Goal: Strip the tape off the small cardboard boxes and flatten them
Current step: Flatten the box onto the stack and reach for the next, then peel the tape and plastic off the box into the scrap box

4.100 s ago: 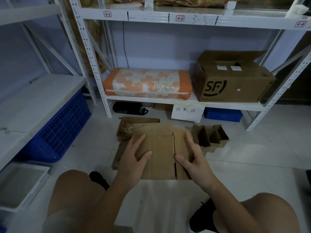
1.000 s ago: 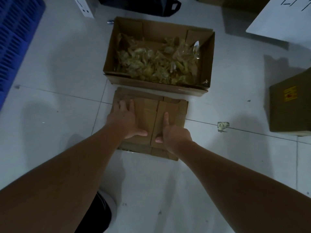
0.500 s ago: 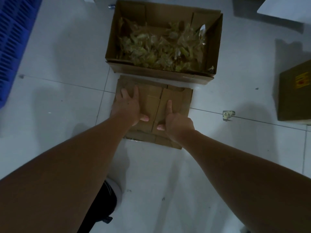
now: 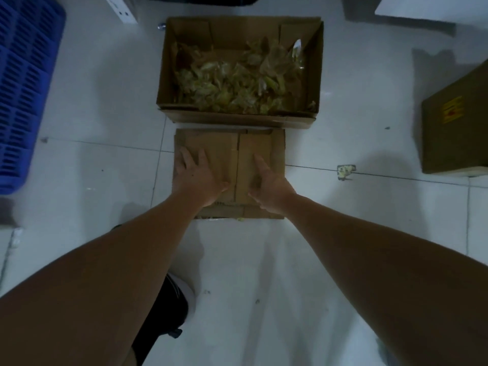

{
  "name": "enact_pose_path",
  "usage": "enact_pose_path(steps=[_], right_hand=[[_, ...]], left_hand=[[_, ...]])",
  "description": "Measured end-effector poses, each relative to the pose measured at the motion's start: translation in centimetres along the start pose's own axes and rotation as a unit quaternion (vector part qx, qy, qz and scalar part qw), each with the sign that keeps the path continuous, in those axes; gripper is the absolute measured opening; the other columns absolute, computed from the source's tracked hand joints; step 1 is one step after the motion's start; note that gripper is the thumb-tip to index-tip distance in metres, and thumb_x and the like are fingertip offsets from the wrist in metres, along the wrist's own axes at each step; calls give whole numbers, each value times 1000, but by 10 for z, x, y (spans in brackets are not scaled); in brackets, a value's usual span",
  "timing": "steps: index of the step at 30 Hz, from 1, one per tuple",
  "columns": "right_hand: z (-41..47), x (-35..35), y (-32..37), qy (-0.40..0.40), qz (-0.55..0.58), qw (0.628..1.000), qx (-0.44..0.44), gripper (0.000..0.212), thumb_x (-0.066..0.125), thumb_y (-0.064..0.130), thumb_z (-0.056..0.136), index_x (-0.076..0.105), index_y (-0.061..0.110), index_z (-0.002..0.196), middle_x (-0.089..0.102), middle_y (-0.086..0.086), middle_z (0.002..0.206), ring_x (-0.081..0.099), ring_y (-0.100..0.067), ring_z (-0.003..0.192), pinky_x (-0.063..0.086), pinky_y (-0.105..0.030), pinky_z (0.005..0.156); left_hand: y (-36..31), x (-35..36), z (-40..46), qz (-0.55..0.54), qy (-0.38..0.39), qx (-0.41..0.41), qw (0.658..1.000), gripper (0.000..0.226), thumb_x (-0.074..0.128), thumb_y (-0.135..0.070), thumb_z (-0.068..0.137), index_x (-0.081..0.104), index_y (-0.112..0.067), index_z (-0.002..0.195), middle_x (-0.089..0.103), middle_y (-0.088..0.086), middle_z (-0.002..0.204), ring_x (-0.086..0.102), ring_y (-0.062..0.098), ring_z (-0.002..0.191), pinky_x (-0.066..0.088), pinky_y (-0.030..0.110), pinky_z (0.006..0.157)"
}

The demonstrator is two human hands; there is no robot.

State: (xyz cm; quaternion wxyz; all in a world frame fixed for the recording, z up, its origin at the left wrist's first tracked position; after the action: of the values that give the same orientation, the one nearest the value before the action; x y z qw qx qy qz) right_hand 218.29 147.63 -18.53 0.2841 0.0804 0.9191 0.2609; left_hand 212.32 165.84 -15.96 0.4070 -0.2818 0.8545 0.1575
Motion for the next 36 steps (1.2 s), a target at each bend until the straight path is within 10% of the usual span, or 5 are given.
enact_pose_path(steps=[9, 20, 30, 36], right_hand=[[-109, -99, -38, -62, -54, 994, -75, 67, 58, 33, 101, 25, 25, 159, 57, -9, 137, 57, -27, 121, 47, -42, 103], [-251, -278, -184, -171, -197, 964, 38, 69, 53, 39, 103, 21, 18, 161, 12, -4, 169, 20, -28, 153, 33, -46, 117], [-214, -305, -264, -191, -179, 962, 71, 68, 57, 23, 102, 23, 18, 161, 18, -4, 168, 40, -25, 145, 39, -36, 115], [-192, -289, -258, -270, -184, 942, 76, 18, 59, 19, 102, 67, 13, 117, 66, -5, 98, 57, -19, 78, 57, -32, 90]], left_hand=[[-57, -44, -80, 64, -19, 135, 989, 85, 42, -62, 97, 17, -15, 163, 18, 16, 167, 24, 37, 151, 30, 55, 122], [-300, -68, -178, 98, -49, 365, 924, 84, 48, -50, 105, 2, -15, 166, 0, 9, 174, 2, 28, 160, 6, 41, 128], [-483, -30, -200, 140, -79, 502, 850, 82, 54, -46, 104, 9, -13, 165, 12, 6, 173, 11, 27, 159, 22, 46, 126], [-462, -8, -195, 196, -62, 514, 833, 79, 47, -46, 107, 6, -11, 165, 7, 7, 173, 1, 26, 160, 12, 43, 129]])
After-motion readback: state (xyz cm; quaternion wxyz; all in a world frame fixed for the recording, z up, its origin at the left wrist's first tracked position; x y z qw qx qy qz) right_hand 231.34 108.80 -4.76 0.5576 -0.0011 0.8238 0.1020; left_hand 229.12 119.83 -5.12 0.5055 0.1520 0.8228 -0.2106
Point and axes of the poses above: each hand's wrist, its own z-axis towards the middle knuckle, its own x-axis out of the palm, y = z × x, the point moved 6 cm from there along z, towards the middle knuckle
